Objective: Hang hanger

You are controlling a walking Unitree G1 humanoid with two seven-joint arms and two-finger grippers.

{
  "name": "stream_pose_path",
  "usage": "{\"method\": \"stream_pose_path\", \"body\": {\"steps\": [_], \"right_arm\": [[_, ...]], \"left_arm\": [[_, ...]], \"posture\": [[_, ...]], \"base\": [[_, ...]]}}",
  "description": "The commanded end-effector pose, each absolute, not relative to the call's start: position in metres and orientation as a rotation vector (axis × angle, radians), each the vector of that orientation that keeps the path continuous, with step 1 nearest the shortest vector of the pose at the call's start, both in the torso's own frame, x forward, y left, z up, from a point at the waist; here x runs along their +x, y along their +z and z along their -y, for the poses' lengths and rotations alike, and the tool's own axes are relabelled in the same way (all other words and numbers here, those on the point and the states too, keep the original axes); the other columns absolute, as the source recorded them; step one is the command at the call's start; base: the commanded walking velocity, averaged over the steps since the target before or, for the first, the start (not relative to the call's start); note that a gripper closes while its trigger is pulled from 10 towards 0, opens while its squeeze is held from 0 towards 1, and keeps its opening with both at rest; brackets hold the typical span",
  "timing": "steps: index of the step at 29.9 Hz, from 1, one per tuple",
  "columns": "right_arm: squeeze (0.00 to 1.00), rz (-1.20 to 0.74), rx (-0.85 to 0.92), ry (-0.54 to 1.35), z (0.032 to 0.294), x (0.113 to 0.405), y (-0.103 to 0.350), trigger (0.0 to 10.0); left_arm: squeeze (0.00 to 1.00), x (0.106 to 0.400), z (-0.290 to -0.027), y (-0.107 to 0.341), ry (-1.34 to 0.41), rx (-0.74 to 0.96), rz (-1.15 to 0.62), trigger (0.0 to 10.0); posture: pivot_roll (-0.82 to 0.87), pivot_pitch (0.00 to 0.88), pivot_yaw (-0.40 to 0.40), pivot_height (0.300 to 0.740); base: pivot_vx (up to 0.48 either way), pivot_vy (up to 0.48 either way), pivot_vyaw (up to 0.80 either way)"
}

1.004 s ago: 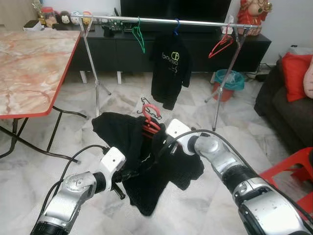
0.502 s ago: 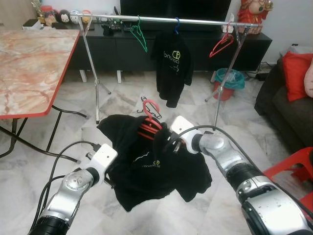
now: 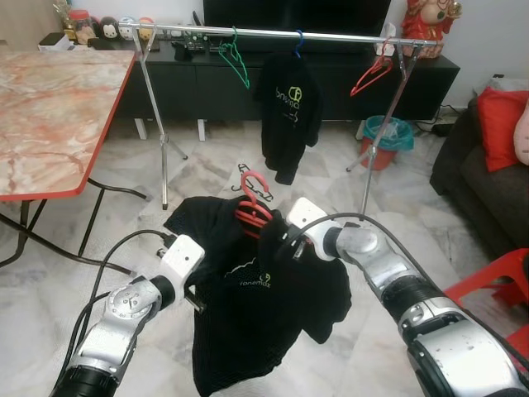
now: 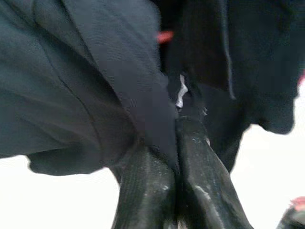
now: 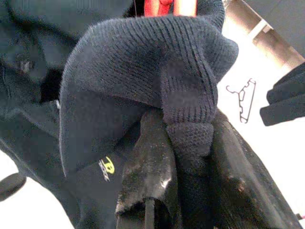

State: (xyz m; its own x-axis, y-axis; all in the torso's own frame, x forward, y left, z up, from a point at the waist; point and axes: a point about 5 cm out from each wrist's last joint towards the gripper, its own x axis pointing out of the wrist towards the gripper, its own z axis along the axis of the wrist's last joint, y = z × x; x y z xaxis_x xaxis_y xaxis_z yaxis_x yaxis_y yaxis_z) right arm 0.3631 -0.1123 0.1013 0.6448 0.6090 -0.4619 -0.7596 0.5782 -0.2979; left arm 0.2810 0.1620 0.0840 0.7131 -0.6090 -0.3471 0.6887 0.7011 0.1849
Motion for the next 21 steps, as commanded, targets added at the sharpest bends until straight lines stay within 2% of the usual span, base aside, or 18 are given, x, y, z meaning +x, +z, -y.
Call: {"method": "stream_pose_path", "body": {"steps": [1,8,13,17,21], "right_arm": [[0.0,-0.234,-0.467,0.773,0.11,0.374,0.123,10.0],[0.0,-0.168,-0.408,0.791,0.103,0.376,0.133,10.0],[0.0,-0.135,-0.412,0.835,0.103,0.374,0.135,10.0],[0.0,-0.154,-0.422,0.819,0.112,0.373,0.13,10.0],[0.0,-0.171,-0.421,0.838,0.121,0.369,0.124,10.0]], "left_arm": [[1.0,0.277,-0.159,0.084,-0.774,0.309,-0.283,10.0],[1.0,0.272,-0.162,0.078,-0.802,0.352,-0.326,10.0],[1.0,0.282,-0.177,0.087,-0.67,0.387,-0.261,10.0],[1.0,0.283,-0.192,0.101,-0.592,0.343,-0.196,10.0],[1.0,0.276,-0.202,0.111,-0.59,0.279,-0.169,10.0]], "posture": [[0.02,0.0,-0.088,0.736],[0.02,0.0,-0.086,0.736],[0.02,0.0,-0.085,0.736],[0.02,0.0,-0.087,0.736],[0.03,0.0,-0.087,0.736]], "base": [[0.0,0.0,0.0],[0.0,0.0,0.0],[0.0,0.0,0.0],[0.0,0.0,0.0],[0.0,0.0,0.0]]}}
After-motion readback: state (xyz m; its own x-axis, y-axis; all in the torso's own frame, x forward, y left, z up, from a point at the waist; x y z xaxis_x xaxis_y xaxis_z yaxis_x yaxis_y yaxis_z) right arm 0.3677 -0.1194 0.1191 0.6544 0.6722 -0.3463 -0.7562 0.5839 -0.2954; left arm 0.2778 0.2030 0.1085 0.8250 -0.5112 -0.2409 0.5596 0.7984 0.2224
